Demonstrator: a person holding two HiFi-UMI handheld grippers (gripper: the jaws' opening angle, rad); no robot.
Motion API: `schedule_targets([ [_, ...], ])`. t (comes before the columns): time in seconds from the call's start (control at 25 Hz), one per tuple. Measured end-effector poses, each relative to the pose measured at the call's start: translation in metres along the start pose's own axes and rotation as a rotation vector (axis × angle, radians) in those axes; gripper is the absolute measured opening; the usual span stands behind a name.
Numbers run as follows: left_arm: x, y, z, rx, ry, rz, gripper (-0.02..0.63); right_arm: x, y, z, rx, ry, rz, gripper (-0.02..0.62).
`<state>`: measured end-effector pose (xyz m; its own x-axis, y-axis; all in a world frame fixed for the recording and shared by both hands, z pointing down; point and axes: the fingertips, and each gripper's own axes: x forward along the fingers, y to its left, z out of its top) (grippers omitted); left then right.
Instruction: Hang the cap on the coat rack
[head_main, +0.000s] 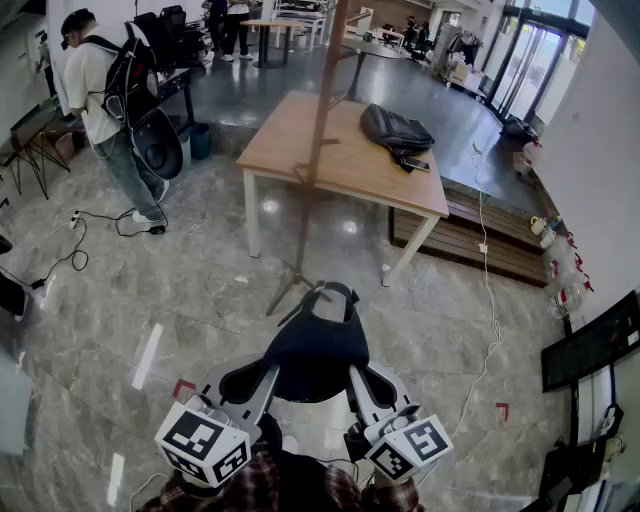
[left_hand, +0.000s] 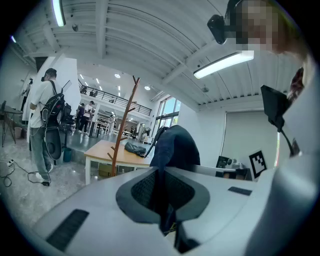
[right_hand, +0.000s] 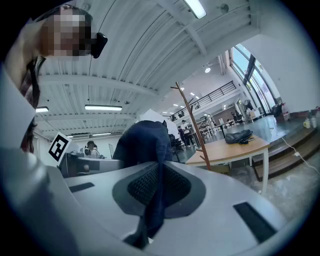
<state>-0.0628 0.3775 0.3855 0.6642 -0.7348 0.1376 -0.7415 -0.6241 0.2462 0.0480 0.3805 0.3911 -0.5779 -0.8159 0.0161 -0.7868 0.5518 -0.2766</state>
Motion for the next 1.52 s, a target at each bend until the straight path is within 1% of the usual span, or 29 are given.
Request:
schedule_targets([
  [0.2,0.023,0.026,-0.005,-0.031,0.033,0.016,0.021,0.026,-0.018,-0.007,0.032,0.035,0.003,0.018],
  [0.32,0.048,0.047,0.0,-0.031,0.028,0.007,0.021,0.053,-0.038,-0.005,0.043,0.031,-0.002,0.018],
  [0.52,0.096,0.098,0.025,-0.021,0.008,-0.018,0.021,0.115,-0.069,0.012,0.016,0.009,-0.017,0.018],
  [0.8,0.163,0.17,0.076,0.013,-0.011,-0.074,0.021,0.208,-0.109,0.049,-0.02,-0.027,-0.057,0.018],
  [0.96,0.192,0.201,0.09,0.027,-0.006,-0.105,0.021,0.246,-0.126,0.059,-0.03,-0.045,-0.087,0.018],
  [1.16,0.22,0.228,0.095,0.004,0.017,-0.14,0.021,0.274,-0.142,0.06,-0.06,-0.019,-0.143,0.018],
  [1.32,0.245,0.239,0.096,-0.013,0.029,-0.166,0.021,0.288,-0.162,0.062,-0.056,-0.012,-0.176,0.018],
  [1.44,0.265,0.244,0.1,-0.017,0.026,-0.174,0.021,0.298,-0.18,0.067,-0.054,-0.016,-0.181,0.018],
  [1.52,0.277,0.25,0.104,-0.018,0.018,-0.169,0.021,0.308,-0.192,0.071,-0.046,-0.019,-0.166,0.018],
])
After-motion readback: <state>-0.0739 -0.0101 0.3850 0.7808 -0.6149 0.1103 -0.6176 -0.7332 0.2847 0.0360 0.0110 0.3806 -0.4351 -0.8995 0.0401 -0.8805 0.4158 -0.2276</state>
